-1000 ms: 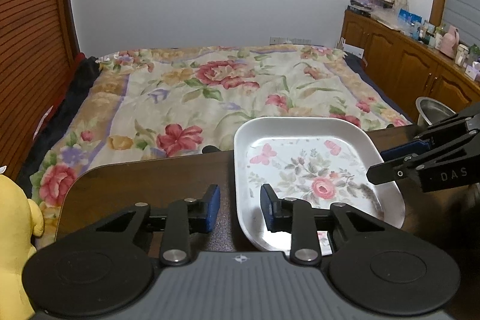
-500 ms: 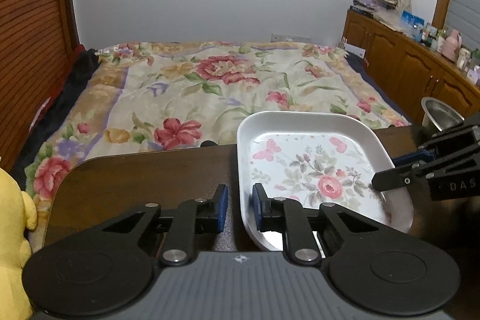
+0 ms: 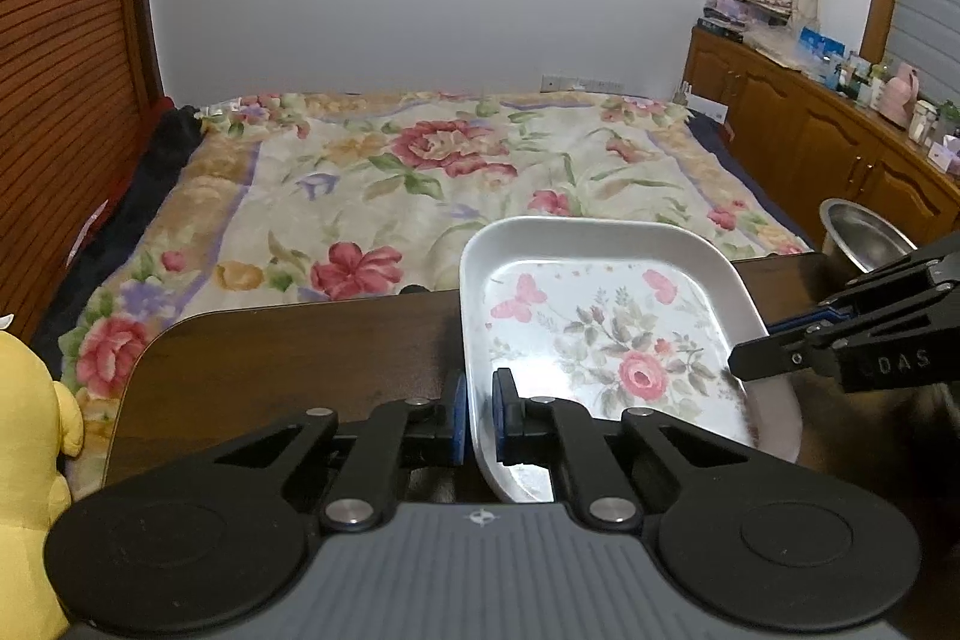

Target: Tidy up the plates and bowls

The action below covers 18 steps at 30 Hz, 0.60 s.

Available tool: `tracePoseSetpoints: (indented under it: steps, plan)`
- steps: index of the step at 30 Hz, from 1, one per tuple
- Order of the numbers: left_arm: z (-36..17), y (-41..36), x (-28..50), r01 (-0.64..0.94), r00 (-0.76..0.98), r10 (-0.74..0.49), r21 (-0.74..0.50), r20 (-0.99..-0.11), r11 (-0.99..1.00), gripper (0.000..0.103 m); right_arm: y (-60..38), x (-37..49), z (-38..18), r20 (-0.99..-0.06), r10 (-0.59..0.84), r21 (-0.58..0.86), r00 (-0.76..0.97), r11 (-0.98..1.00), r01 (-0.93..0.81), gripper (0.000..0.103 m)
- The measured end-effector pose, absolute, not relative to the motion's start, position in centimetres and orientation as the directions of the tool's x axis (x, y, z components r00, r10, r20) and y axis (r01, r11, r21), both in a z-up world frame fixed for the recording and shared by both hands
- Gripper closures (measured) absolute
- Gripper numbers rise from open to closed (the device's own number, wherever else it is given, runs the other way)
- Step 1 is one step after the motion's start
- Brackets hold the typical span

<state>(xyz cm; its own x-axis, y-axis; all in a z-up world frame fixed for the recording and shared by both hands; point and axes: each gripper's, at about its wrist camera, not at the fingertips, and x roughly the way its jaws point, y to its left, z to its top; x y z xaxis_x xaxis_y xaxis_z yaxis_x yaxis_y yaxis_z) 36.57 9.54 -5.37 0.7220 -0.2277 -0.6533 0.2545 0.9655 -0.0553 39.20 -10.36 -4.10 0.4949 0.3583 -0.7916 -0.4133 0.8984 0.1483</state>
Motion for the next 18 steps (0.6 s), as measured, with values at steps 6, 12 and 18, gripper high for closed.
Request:
tracePoseSetpoints:
  steps: [6, 12, 18]
  plan:
    - [-3.7, 9.6, 34.7, 0.252, 0.734, -0.222, -0.046, -0.641, 0.967, 0.093, -11.0, 38.1, -3.0, -0.773, 0.387, 0.193, 0.503, 0.898, -0.395, 0.090]
    - [-1.6, 9.7, 32.0, 0.247, 0.766, -0.223, -0.043, -0.603, 0.968, 0.093, -11.0, 36.2, -0.9, -0.751, 0.390, 0.177, 0.533, 0.896, -0.407, 0.090]
    - [0.0, 9.4, 29.2, 0.259, 0.784, -0.229, -0.031, -0.577, 0.965, 0.093, -11.7, 34.2, 0.8, -0.730, 0.395, 0.168, 0.557, 0.894, -0.414, 0.090]
